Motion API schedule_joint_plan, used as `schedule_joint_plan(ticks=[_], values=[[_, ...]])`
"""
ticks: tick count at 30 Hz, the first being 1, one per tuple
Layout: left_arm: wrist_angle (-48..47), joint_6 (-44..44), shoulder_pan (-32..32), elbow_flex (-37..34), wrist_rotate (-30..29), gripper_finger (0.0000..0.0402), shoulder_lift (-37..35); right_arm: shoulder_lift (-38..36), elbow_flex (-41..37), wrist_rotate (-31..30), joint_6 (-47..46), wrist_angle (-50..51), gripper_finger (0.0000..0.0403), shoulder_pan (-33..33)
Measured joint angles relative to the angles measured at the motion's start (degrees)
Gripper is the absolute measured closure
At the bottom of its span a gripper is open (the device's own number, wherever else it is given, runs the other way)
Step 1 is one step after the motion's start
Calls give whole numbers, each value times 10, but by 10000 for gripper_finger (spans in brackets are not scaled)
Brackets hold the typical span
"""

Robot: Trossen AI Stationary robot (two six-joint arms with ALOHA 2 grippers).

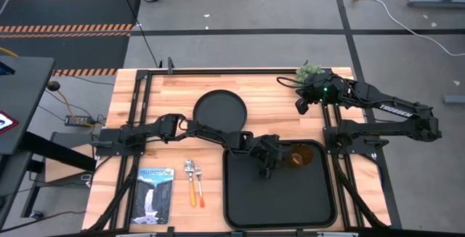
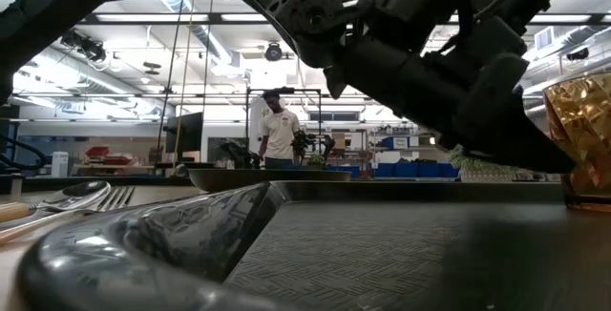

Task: Pick and place plate/cup/fork/spoon on tray
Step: Put the brown cup on the black tray

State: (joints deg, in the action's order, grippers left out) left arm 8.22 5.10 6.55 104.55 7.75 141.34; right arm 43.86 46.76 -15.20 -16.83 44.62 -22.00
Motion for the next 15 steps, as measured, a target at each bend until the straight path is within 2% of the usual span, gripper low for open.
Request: schedule_joint_plan(ticks=[15], values=[[137, 0, 0, 0, -1, 274, 32, 0, 0, 4, -1, 0, 392, 0]])
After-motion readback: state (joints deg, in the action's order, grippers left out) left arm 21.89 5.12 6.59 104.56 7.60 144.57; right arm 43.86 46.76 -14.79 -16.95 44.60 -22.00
